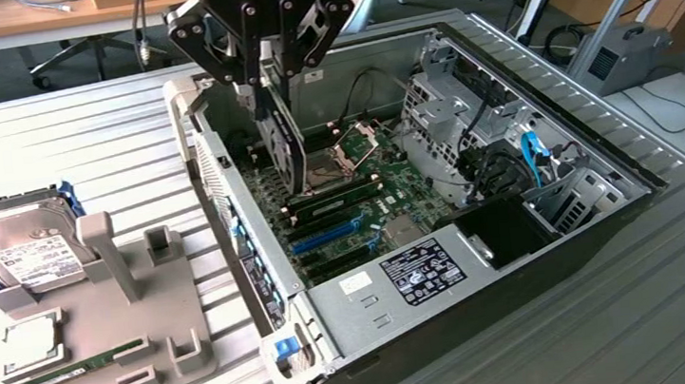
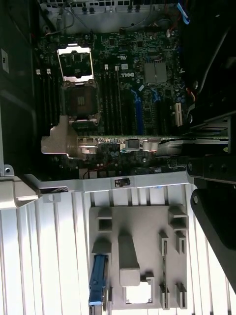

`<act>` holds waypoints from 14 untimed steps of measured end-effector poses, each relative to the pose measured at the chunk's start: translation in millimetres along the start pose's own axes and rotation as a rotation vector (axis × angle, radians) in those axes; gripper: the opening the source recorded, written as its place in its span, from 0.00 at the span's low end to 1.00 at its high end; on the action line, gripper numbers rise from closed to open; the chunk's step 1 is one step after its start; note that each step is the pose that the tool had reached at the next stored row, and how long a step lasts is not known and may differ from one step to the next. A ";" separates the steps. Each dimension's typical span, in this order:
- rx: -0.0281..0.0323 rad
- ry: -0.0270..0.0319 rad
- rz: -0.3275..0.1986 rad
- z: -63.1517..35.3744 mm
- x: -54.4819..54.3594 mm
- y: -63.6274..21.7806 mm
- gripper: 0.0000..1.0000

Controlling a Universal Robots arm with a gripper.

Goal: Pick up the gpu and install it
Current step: 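Pick up the gpu and move the gpu toward the slot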

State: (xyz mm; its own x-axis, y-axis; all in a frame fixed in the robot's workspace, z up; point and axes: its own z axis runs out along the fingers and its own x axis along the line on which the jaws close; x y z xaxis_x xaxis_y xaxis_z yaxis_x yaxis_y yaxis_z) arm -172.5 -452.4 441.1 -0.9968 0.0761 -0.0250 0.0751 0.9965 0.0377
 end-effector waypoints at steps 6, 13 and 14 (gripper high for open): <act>0.0001 0.0000 0.000 2.4 -0.7 0.0 0.26; 0.0002 0.0001 0.000 7.1 -2.0 0.0 0.26; 0.0001 0.0001 0.000 7.9 -2.2 0.0 0.26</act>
State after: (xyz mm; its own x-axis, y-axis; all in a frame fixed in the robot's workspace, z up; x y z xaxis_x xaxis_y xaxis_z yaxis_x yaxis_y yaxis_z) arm -170.1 -452.3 433.2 -0.9968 0.0761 -0.0249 0.0751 0.9965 0.0376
